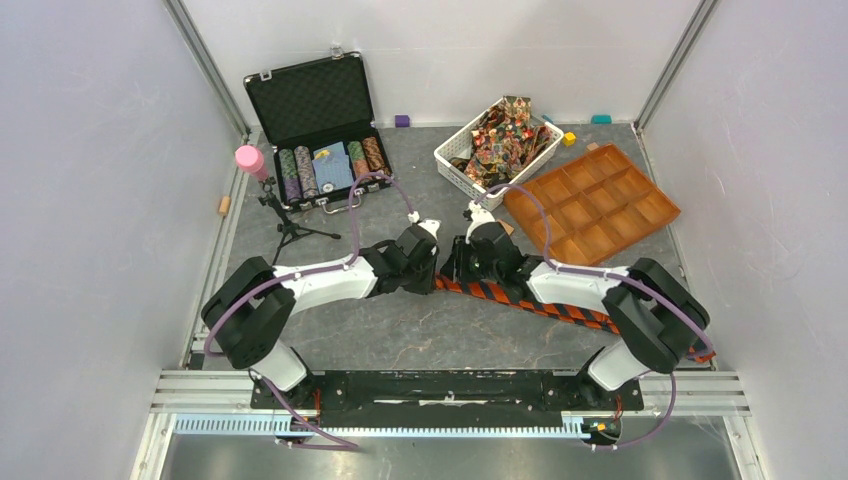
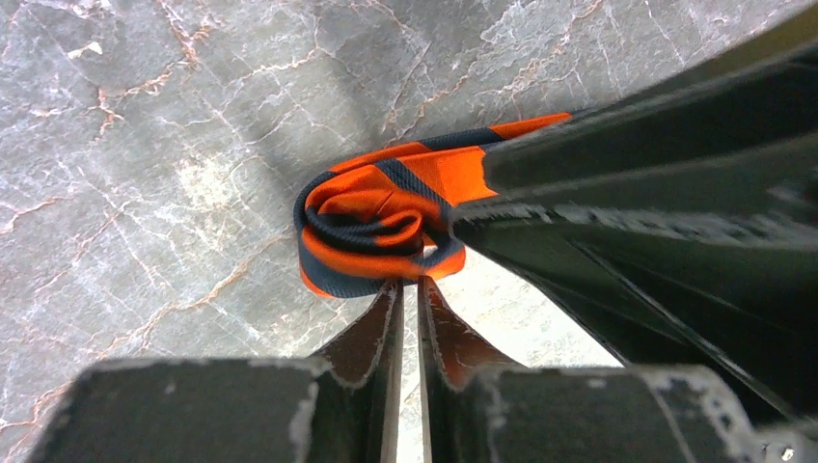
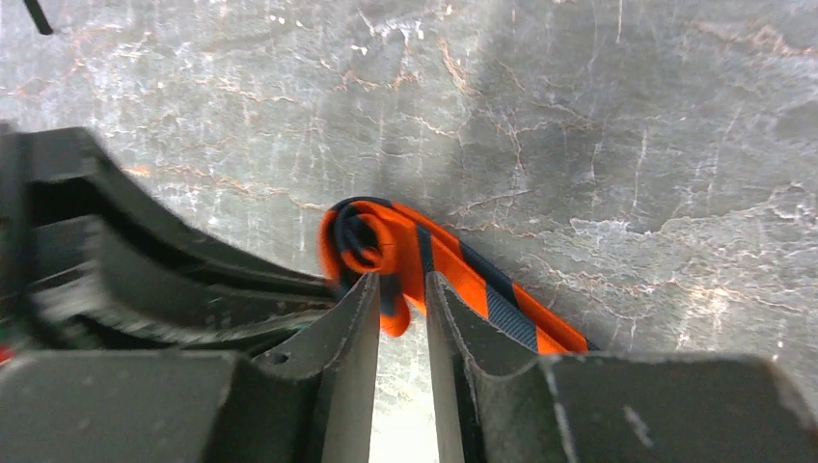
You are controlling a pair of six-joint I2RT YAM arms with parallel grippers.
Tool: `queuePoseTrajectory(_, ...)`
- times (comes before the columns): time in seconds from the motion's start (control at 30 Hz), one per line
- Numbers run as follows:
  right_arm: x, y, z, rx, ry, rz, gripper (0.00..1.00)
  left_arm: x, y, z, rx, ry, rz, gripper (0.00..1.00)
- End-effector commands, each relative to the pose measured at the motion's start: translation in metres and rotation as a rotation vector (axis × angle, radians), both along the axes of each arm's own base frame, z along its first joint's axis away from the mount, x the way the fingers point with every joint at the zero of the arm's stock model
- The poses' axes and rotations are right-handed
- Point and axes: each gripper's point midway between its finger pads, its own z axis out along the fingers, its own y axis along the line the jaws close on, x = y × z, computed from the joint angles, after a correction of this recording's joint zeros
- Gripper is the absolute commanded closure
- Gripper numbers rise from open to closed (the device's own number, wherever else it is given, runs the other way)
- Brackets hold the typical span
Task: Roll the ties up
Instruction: Roll the tie at the center of the board.
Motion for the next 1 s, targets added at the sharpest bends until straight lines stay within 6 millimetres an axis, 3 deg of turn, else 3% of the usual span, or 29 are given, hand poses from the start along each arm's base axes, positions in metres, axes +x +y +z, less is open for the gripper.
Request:
queuePoseTrajectory(0.0,0.002,-0.014,0.016,-0.037,-0.072,-0.011,0.7,0.011,-0.011,0.009,-0.011,-0.046,-0.025,0.85)
queuePoseTrajectory(0.13,-0.003,-0.013,0.021,-0.01,-0.101,0.027,0.7,0.013,-0.013,0.01,-0.012,-0.049,-0.026,0.85)
queuePoseTrajectory(0.37,-0.013,-0.001,0.013,0.052,-0.07,0.089,0.71,0.014,-0.014,0.01,-0.012,-0.051,-0.026,0.85)
queuePoseTrajectory(0.7,-0.005,0.012,0.011,0.076,-0.058,0.095,0.72,0.014,-0.015,0.01,-0.012,-0.05,-0.031,0.85)
queuePoseTrajectory(0.97,0.005,0.003,-0.008,0.019,-0.013,0.021,0.79,0.014,-0.014,0.016,-0.018,-0.059,-0.031,0.85)
